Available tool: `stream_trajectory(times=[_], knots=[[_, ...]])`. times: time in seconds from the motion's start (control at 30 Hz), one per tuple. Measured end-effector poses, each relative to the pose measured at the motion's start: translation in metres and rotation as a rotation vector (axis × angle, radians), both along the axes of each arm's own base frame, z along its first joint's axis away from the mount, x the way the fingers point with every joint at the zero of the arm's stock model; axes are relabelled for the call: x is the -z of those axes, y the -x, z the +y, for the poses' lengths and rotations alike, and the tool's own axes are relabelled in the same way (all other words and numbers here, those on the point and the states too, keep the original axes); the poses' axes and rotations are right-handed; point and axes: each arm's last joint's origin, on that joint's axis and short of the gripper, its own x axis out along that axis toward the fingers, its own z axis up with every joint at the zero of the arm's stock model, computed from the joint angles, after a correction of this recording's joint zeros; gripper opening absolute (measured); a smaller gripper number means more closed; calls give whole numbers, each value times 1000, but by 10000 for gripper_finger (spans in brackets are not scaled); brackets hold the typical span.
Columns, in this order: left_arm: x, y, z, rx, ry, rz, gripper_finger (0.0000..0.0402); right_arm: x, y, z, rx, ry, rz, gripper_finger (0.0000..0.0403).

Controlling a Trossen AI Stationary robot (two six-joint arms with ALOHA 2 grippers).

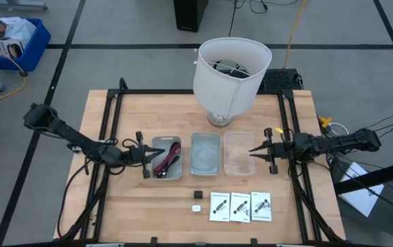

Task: Pick and place items into bin
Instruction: Put the white charger adapter into the right gray bin

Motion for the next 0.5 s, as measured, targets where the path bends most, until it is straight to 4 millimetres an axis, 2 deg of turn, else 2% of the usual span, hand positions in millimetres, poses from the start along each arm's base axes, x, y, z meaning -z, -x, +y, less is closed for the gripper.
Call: stream_trajectory(times=[0.17, 0.3, 0.4, 0.5], knots=[[0, -2, 7, -46, -3, 3, 35, -22, -14, 7, -36, -29, 60, 164], [1, -3, 11, -71, 5, 5, 36, -39, -33, 13, -10, -40, 116, 244], [1, -4, 13, -83, 3, 10, 36, -45, -52, 20, -19, -35, 187, 279], [2, -4, 15, -91, 0, 20, 37, -48, -73, 31, -53, -5, 262, 288]])
